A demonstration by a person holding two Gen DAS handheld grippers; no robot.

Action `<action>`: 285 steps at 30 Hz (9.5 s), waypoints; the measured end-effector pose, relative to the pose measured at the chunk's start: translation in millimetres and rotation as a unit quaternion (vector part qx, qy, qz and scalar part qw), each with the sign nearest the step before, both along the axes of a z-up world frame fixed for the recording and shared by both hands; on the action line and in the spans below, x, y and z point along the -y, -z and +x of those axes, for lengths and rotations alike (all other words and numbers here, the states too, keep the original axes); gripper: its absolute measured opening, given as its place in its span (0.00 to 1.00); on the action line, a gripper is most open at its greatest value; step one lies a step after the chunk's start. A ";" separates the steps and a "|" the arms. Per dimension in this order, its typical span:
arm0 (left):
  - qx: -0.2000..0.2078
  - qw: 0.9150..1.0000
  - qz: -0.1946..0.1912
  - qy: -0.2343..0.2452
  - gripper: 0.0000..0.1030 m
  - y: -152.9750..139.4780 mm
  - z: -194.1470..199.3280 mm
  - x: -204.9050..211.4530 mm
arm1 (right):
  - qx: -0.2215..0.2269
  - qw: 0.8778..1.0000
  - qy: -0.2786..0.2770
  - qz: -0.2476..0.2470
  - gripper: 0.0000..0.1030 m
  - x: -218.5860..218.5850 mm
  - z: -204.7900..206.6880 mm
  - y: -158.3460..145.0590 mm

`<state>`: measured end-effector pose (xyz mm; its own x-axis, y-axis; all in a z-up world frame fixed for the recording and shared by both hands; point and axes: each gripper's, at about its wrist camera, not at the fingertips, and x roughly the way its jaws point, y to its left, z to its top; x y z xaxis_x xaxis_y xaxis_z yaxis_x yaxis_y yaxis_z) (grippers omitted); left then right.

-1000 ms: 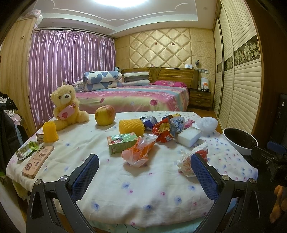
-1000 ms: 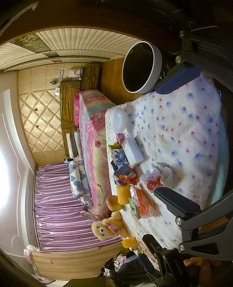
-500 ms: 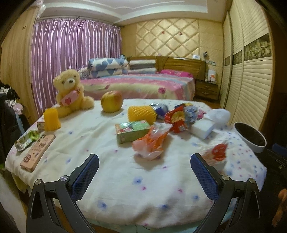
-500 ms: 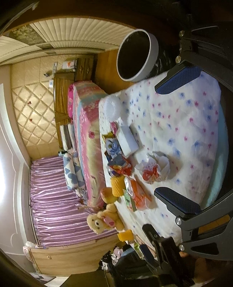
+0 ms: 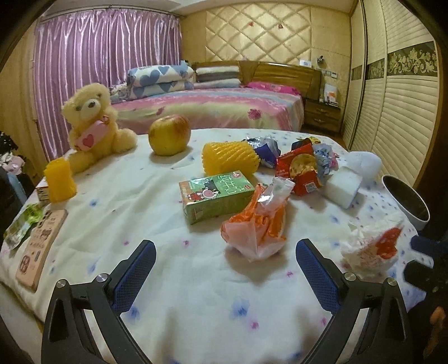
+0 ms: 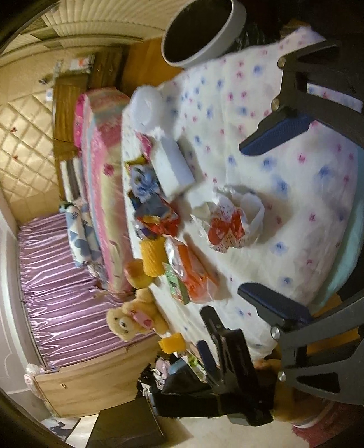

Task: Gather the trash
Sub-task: 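Grasp the crumpled tissue with the right tool while the left tool grasps the orange bag, then carry the tissue and orange bag over the black trash bin with both tools, then open both tools to drop the tissue and orange bag into the bin, then grasp the white foam block with the right tool while the left tool grasps the red snack wrapper, then carry the foam block and red wrapper over the trash bin with both tools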

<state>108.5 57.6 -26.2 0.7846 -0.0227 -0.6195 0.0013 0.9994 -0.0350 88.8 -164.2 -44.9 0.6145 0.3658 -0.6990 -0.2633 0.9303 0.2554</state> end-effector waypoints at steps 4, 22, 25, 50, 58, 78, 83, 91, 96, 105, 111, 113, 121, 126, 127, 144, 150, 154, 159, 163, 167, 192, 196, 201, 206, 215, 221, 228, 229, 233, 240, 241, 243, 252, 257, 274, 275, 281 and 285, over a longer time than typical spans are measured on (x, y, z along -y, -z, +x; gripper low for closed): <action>-0.013 1.000 0.005 0.015 0.97 4.5 20.3 -1.2 | -0.023 1.000 -0.006 0.010 0.79 -4.0 14.4 10.8; -0.056 0.996 -0.020 0.071 0.25 27.5 52.8 17.2 | -0.055 0.998 -0.003 0.039 0.29 12.1 29.6 27.1; -0.057 0.994 -0.030 0.083 0.25 24.8 46.2 26.0 | -0.054 0.997 0.013 0.044 0.29 26.7 28.5 24.8; -0.065 0.976 -0.033 0.207 0.25 3.7 42.7 130.2 | -0.032 0.987 0.146 0.051 0.29 142.9 7.8 9.0; -0.070 0.971 -0.030 0.225 0.25 7.2 53.1 155.6 | -0.028 0.983 0.172 0.052 0.29 165.8 1.3 7.6; -0.074 0.961 -0.008 0.266 0.25 13.0 90.4 234.7 | -0.025 0.968 0.244 0.044 0.29 244.5 3.8 3.1; -0.075 0.960 0.002 0.270 0.25 14.1 107.3 257.0 | -0.031 0.967 0.250 0.046 0.29 260.1 14.2 5.7; -0.074 0.957 0.019 0.280 0.25 16.0 132.7 290.5 | -0.042 0.964 0.258 0.049 0.29 282.3 35.4 10.1; -0.078 0.957 0.023 0.280 0.25 20.2 149.0 305.8 | -0.055 0.962 0.260 0.054 0.30 294.0 52.6 16.3; -0.093 0.957 0.031 0.275 0.26 31.0 176.9 326.7 | -0.070 0.962 0.261 0.046 0.31 308.6 72.3 25.6; -0.098 0.956 0.030 0.276 0.28 34.7 186.8 335.1 | -0.078 0.960 0.265 0.047 0.32 318.9 82.3 29.0; -0.100 0.955 0.030 0.276 0.29 36.0 190.2 338.5 | -0.079 0.959 0.267 0.046 0.32 320.5 84.4 29.3; -0.087 0.958 0.030 0.273 0.57 34.3 186.3 336.5 | -0.085 0.956 0.278 0.038 0.46 326.8 94.0 31.2; -0.077 0.959 0.007 0.272 0.60 26.1 169.0 319.7 | -0.080 0.954 0.286 0.042 0.64 326.0 90.2 26.6; -0.074 0.960 0.001 0.271 0.63 24.1 164.5 314.4 | -0.079 0.954 0.287 0.044 0.64 324.7 88.7 25.2; -0.033 0.981 -0.021 0.188 0.67 16.7 74.0 203.3 | -0.058 0.968 0.236 0.069 0.73 228.4 47.0 10.6; -0.033 0.989 -0.020 0.144 0.69 14.5 50.1 174.0 | -0.062 0.973 0.209 0.072 0.74 199.7 42.4 13.0; -0.041 0.993 -0.026 0.108 0.70 15.6 44.3 157.7 | -0.062 0.976 0.195 0.069 0.74 181.1 41.5 14.6; -0.047 0.996 -0.033 0.073 0.70 16.8 44.8 143.5 | -0.063 0.980 0.178 0.065 0.75 162.7 44.5 17.1; -0.050 0.997 -0.038 0.051 0.70 15.7 48.6 137.8 | -0.063 0.983 0.165 0.052 0.75 148.0 47.0 22.3; -0.056 0.997 -0.050 0.032 0.70 15.3 58.4 135.0 | -0.058 0.986 0.154 0.033 0.75 136.1 52.9 24.3; -0.072 0.994 -0.076 -0.012 0.25 28.7 135.6 110.9 | -0.069 0.988 0.133 -0.032 0.52 112.1 99.9 42.1; -0.072 0.994 -0.081 -0.005 0.04 28.2 128.0 107.6 | -0.060 0.988 0.133 -0.039 0.47 109.9 97.9 40.3; -0.065 0.995 -0.081 0.005 0.02 25.4 106.5 104.6 | -0.052 0.989 0.135 -0.026 0.46 112.1 90.2 37.8; -0.065 0.994 -0.090 0.017 0.01 23.6 89.0 103.6 | -0.048 0.990 0.135 -0.009 0.46 116.1 81.2 31.4; -0.057 0.993 -0.094 0.047 0.01 13.6 66.1 119.2 | -0.039 0.989 0.139 0.010 0.46 123.6 61.6 21.3; -0.055 0.991 -0.094 0.076 0.01 8.2 60.3 141.3 | -0.036 0.988 0.153 0.014 0.46 135.3 52.0 17.8; -0.057 0.989 -0.087 0.104 0.01 7.6 64.3 166.0 | -0.033 0.984 0.177 0.017 0.46 156.7 45.1 13.0; -0.057 0.989 -0.085 0.107 0.01 8.2 65.5 168.7 | -0.033 0.983 0.180 0.017 0.46 159.5 44.6 12.8; -0.062 0.988 -0.084 0.117 0.01 11.2 69.8 178.2 | -0.032 0.981 0.191 0.018 0.46 169.4 40.7 13.3; -0.068 0.985 -0.077 0.140 0.01 14.8 78.3 203.0 | -0.033 0.977 0.210 0.020 0.46 187.8 38.0 15.1; -0.068 0.984 -0.076 0.143 0.01 15.1 80.2 206.8 | -0.034 0.976 0.212 0.020 0.46 190.0 37.5 15.1; -0.069 0.983 -0.074 0.150 0.01 15.8 82.8 213.1 | -0.034 0.975 0.218 0.020 0.46 196.0 36.9 15.5; -0.069 0.979 -0.068 0.179 0.01 15.5 98.0 244.0 | -0.036 0.969 0.242 0.019 0.46 221.1 34.5 14.1; -0.070 0.977 -0.066 0.190 0.01 16.8 110.2 259.5 | -0.036 0.966 0.254 0.018 0.46 234.9 37.9 13.8; -0.075 0.972 -0.056 0.218 0.01 22.8 142.8 303.9 | -0.045 0.960 0.277 0.019 0.46 268.9 50.9 17.5; -0.075 0.972 -0.055 0.218 0.01 22.4 144.8 305.8 | -0.046 0.959 0.278 0.020 0.46 271.1 52.0 18.1; -0.072 0.971 -0.054 0.220 0.01 21.7 156.2 317.5 | -0.054 0.957 0.284 0.027 0.46 283.7 59.2 24.4; -0.075 0.971 -0.052 0.222 0.01 23.7 162.7 323.8 | -0.056 0.956 0.286 0.028 0.46 291.2 64.0 26.4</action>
<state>271.2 -266.1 -50.0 0.5839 -0.4059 -0.7031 0.4182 0.8927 -0.1680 152.8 -455.3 -71.4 0.6469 0.0304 -0.7620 0.3174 0.8978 0.3053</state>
